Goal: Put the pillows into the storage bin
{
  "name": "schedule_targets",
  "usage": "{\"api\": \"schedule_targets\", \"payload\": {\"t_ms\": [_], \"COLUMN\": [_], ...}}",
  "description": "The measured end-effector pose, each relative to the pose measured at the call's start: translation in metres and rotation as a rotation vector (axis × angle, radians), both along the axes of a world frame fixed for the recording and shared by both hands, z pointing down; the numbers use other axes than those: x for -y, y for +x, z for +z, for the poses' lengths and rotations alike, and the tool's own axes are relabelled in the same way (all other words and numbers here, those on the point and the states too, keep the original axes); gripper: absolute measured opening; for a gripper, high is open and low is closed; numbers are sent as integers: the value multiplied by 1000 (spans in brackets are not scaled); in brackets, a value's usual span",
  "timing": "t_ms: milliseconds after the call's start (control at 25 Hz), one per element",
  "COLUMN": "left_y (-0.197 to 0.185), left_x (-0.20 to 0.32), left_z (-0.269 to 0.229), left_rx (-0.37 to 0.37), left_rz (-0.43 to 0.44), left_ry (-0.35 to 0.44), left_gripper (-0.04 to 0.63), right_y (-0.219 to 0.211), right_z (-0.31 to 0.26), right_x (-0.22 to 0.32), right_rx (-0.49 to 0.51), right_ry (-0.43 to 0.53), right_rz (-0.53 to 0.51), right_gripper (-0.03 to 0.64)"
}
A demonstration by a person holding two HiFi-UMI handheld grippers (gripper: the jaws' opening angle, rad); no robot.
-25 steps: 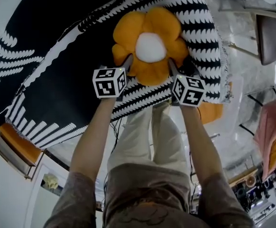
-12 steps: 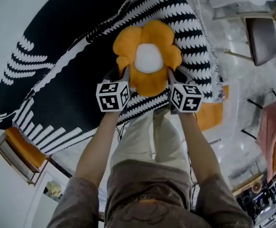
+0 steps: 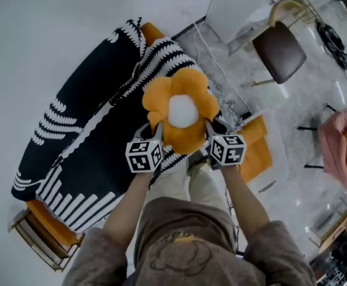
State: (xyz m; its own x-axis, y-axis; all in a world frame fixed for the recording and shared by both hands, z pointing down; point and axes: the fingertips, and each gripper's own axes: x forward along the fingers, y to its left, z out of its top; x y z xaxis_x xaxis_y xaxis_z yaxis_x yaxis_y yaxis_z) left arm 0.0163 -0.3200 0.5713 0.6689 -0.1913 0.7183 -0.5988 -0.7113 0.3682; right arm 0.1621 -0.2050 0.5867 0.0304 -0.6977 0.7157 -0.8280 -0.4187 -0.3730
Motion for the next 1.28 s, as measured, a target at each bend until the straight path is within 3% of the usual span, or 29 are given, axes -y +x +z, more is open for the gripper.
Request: {"api": "schedule_targets", "payload": {"t_ms": [320,440,800,1080,1280], "left_y": [97,138,225,279,305], "left_x": [-102,-151,-331,-484,-569], "left_z": [-94,-113,-138,-124,-111], "left_rx": [-87,-118,-156,-155,-140], "left_rz": [221,341,623,836,992], "left_ry": [34,43,54,32,5], "left_gripper": [60,60,60,60,60], "right_y": [73,99,139,153,151], "right_z": [-93,-114,-143,-136,-128], "right_x": [-128,-187,-390,-551,-636], "right_rx": [-61,-86,-144,-154,-156], "right_ry": [70,92,108,79,58], "right_rz": [217,333,586,783,925], "right_gripper": [35,35,37,37,37]}}
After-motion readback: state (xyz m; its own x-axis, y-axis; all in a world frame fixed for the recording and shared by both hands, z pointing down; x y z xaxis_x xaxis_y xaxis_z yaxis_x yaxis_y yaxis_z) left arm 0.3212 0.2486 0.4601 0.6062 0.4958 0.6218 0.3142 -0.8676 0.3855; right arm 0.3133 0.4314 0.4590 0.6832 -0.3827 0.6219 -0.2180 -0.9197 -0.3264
